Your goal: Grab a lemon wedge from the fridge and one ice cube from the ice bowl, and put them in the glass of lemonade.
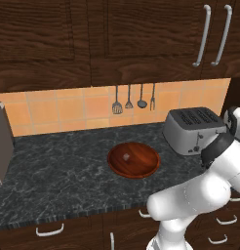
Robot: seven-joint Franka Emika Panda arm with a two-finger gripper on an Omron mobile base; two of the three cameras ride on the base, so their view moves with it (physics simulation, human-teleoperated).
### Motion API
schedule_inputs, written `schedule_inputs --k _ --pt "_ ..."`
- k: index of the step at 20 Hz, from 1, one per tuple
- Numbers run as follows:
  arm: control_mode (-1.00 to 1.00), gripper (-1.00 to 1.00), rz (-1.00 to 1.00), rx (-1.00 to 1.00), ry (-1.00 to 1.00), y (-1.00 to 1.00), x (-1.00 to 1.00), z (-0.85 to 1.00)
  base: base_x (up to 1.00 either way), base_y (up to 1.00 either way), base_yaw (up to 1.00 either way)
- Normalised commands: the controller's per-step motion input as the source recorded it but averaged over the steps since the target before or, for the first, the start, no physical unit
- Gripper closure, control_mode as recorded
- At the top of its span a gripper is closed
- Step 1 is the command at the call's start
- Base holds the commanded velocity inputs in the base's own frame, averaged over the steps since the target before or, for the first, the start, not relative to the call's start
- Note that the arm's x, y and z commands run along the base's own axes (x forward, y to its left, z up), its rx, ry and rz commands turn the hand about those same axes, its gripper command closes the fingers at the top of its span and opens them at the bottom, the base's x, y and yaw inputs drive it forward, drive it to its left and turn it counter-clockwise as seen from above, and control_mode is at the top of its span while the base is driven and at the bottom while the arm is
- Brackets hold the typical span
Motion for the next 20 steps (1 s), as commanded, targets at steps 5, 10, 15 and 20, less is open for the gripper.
schedule_inputs --k 5,10,15,20 --pt "-1.00 1.00 0.00 0.00 0.00 -0.24 0.14 -0.01 0.00 0.00 0.00" --pt "-1.00 1.00 0.00 0.00 0.00 -0.27 0.07 0.00 0.00 0.00 0.00" --pt "-1.00 1.00 0.00 0.00 0.00 -0.10 0.21 -0.17 0.00 0.00 0.00" --pt "-1.00 1.00 0.00 0.00 0.00 -0.26 0.00 -0.36 0.00 0.00 0.00"
